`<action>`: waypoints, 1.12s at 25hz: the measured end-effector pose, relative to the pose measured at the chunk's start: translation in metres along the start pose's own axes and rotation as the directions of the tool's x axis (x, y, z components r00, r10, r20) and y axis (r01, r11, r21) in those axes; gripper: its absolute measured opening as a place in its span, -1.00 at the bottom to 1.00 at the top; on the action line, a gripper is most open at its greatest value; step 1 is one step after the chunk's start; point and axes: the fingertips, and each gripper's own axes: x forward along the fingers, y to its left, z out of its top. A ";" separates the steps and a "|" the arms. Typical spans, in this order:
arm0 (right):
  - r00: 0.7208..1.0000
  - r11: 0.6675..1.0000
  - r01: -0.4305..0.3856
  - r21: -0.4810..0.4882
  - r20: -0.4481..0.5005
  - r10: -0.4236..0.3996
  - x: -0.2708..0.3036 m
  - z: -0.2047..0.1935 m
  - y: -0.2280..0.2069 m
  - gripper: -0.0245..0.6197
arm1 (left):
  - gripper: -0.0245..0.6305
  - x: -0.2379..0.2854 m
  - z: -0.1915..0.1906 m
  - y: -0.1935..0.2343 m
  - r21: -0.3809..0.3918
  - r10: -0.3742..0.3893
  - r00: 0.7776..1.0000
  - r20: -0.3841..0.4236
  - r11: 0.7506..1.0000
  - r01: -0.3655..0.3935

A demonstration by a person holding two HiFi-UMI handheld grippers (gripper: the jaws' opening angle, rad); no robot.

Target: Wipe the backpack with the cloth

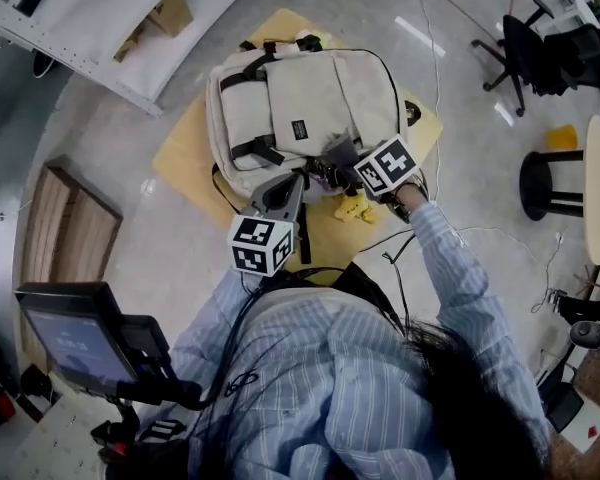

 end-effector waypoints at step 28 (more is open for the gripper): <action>0.971 0.959 0.233 0.161 0.020 -0.239 -0.048 0.171 -0.210 -0.63 | -0.91 0.019 0.009 0.024 0.014 -0.007 0.999 -0.039 1.000 0.008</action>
